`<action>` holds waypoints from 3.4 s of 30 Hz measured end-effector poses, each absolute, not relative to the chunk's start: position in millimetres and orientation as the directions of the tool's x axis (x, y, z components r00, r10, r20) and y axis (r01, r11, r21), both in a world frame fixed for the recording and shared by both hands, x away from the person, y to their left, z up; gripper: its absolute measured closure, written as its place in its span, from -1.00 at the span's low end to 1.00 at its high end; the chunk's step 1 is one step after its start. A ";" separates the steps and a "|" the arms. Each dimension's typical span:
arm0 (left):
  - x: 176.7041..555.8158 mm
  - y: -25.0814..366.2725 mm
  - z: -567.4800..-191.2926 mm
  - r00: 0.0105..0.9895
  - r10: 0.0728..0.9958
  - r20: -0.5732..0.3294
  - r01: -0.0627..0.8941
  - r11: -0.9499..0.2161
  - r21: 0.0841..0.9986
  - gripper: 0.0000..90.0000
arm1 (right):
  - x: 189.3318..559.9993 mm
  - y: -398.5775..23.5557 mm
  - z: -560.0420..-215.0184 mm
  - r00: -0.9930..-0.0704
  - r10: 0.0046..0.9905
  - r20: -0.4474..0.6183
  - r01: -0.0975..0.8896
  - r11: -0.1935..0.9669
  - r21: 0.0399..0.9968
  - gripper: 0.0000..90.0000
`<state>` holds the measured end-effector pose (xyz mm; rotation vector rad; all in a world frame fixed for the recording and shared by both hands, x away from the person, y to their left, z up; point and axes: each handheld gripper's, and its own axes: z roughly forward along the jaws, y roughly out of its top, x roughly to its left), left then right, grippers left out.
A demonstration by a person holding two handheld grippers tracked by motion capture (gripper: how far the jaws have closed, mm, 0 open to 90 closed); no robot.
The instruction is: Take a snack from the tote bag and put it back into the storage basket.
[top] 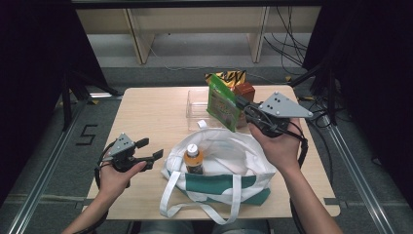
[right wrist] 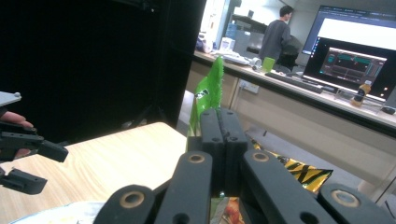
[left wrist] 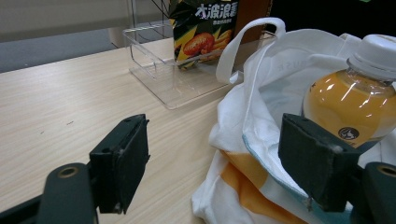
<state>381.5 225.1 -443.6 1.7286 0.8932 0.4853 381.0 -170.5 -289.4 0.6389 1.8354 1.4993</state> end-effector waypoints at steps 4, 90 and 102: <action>381.6 225.2 -443.5 0.635 0.765 -0.107 0.325 -0.138 0.936 -0.46 | 385.3 -169.8 -289.8 -0.641 0.739 -0.208 -0.055 0.227 0.972 1.00; 383.1 226.0 -445.6 0.634 0.766 -0.110 0.334 -0.143 0.931 -0.46 | 460.2 -156.3 -299.2 -0.591 0.792 -0.158 0.020 0.209 0.978 1.00; 383.3 226.5 -445.8 0.633 0.766 -0.112 0.335 -0.140 0.932 -0.46 | 474.3 -152.4 -301.7 -0.588 0.795 -0.148 0.048 0.217 0.975 1.00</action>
